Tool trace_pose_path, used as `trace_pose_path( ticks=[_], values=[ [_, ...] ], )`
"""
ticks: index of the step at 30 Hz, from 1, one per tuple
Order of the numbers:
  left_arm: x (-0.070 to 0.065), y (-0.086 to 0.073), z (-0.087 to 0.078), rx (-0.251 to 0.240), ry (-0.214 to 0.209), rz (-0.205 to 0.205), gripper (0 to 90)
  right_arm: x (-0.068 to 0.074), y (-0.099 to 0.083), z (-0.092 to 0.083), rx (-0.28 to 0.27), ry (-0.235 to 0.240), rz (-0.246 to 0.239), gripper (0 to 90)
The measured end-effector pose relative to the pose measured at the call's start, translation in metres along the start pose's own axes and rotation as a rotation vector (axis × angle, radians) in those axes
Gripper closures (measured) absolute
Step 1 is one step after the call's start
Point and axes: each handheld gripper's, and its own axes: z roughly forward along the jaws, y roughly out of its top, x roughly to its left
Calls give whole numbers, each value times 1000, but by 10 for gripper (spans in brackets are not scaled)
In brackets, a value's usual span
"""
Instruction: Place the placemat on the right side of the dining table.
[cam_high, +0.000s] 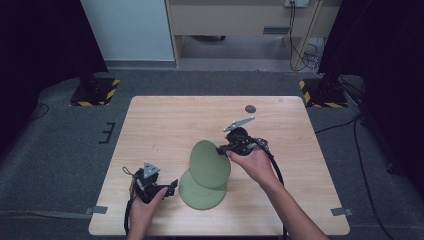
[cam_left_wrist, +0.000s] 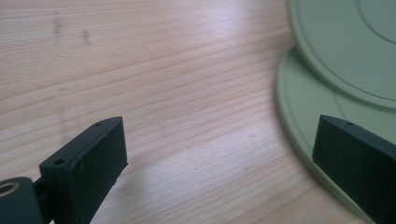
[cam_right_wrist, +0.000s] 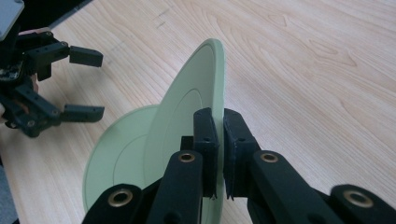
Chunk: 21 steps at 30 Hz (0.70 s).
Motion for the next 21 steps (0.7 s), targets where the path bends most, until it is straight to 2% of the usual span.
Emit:
trace_pose_path(
  ticks=[5, 10, 18, 21],
  values=[
    [21, -4, -4, 13, 39, -61, 26, -2, 1, -5, -21, 14, 16, 860],
    [32, -8, -6, 23, 61, -94, 28, -2, 1, -5, -18, 12, 13, 859],
    [37, -11, -2, 53, 73, -83, 27, -5, 0, -9, -28, 12, 21, 859],
    [36, -12, -1, 50, 89, -62, 25, -7, 0, -11, -29, 9, 27, 859]
  ],
)
